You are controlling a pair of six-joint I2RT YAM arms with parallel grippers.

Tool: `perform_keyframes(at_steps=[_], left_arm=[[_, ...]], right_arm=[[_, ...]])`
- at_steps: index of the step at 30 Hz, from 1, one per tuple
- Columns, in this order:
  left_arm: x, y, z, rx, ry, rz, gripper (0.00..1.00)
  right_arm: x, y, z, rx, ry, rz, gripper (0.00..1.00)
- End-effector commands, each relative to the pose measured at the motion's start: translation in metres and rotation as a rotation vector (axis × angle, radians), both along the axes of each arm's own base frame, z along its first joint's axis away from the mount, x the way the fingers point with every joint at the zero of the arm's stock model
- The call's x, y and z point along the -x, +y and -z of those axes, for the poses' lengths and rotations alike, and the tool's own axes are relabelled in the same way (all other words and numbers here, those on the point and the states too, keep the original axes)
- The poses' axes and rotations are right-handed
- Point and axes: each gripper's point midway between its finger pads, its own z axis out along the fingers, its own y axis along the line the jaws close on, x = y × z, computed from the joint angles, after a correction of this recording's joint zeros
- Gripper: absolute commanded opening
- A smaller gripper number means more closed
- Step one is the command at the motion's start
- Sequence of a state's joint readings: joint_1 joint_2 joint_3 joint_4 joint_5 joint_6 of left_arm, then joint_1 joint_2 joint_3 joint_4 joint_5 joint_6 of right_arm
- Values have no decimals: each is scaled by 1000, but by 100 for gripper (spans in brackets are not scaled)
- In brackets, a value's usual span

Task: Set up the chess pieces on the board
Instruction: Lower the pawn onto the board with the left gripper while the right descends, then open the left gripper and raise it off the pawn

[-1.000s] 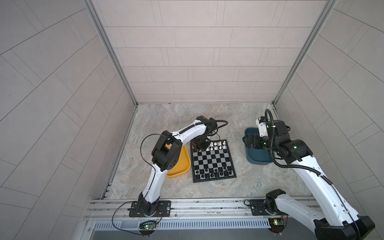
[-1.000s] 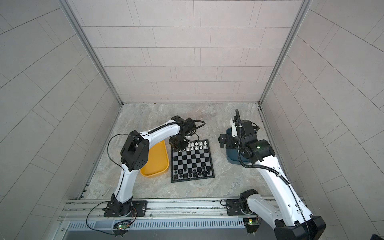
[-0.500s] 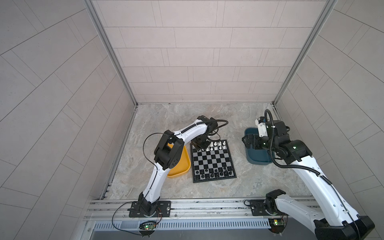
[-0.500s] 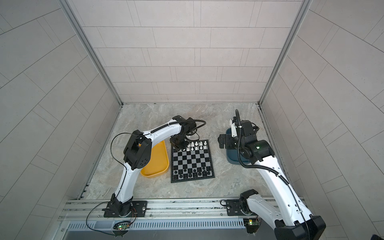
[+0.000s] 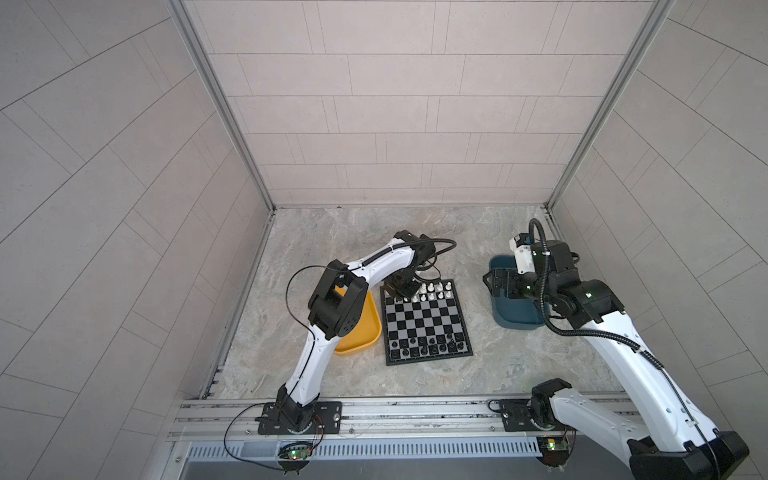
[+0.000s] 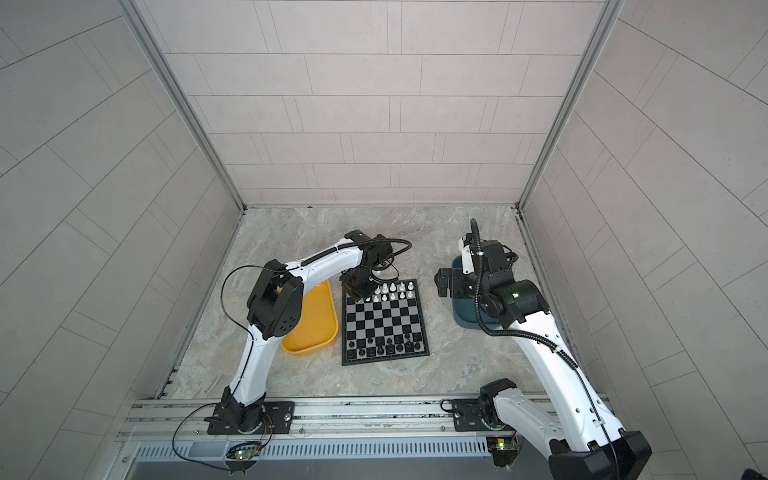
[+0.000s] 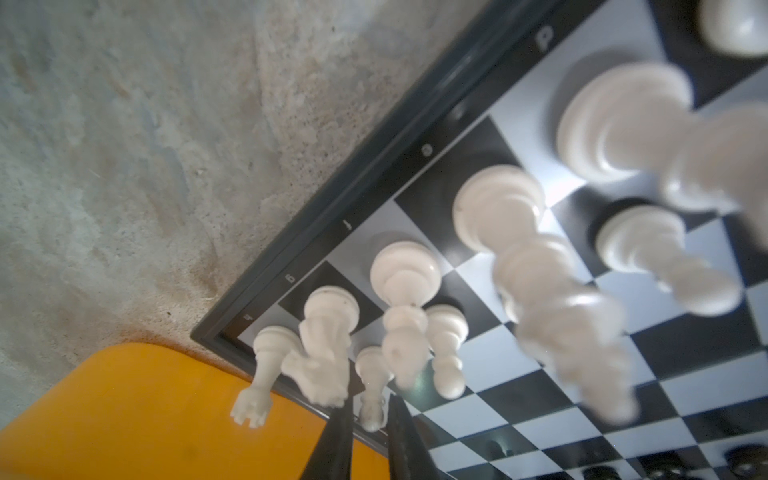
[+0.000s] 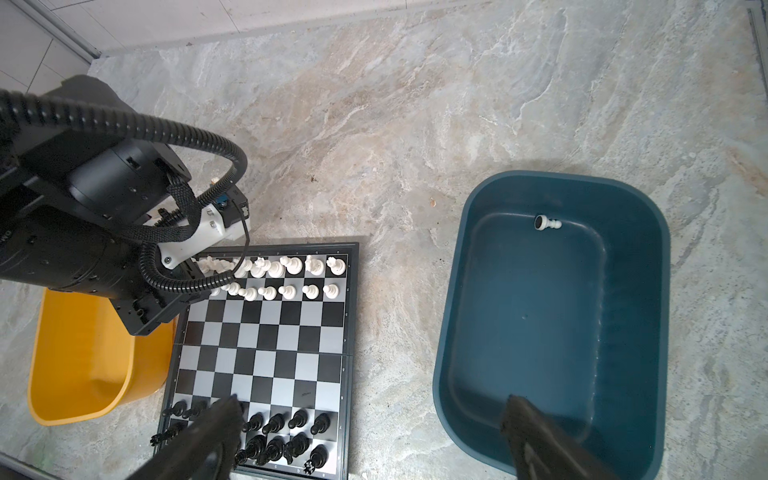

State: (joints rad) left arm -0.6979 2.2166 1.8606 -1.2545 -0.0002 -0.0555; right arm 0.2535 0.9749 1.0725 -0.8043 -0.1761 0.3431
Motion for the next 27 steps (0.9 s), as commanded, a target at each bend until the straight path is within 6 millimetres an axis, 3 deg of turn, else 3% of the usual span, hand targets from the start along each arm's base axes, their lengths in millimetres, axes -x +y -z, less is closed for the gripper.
perform_keyframes(at_steps=[1, 4, 11, 15, 17, 20, 22, 27], left_arm=[[-3, -2, -6, 11, -1, -19, 23], [-5, -8, -27, 61, -37, -31, 24], [-11, -11, -128, 287, -219, -70, 28], [-6, -2, -182, 445, -330, -99, 37], [-3, 1, -200, 551, -372, -126, 46], [1, 8, -209, 687, -434, -183, 60], [9, 13, -202, 727, -453, -190, 66], [23, 14, -188, 795, -455, -195, 70]], right_arm=[[-1, -1, 0, 3, -11, 3, 99], [-4, -6, -1, -16, -6, 33, 99], [-24, -58, 29, -38, 114, 304, 95], [-48, -92, 62, -29, 154, 496, 84], [-62, -101, 82, -129, 197, 586, 72], [-78, -120, 109, -173, 246, 755, 63], [-89, -127, 125, -199, 284, 834, 57], [-114, -128, 158, -277, 389, 927, 51]])
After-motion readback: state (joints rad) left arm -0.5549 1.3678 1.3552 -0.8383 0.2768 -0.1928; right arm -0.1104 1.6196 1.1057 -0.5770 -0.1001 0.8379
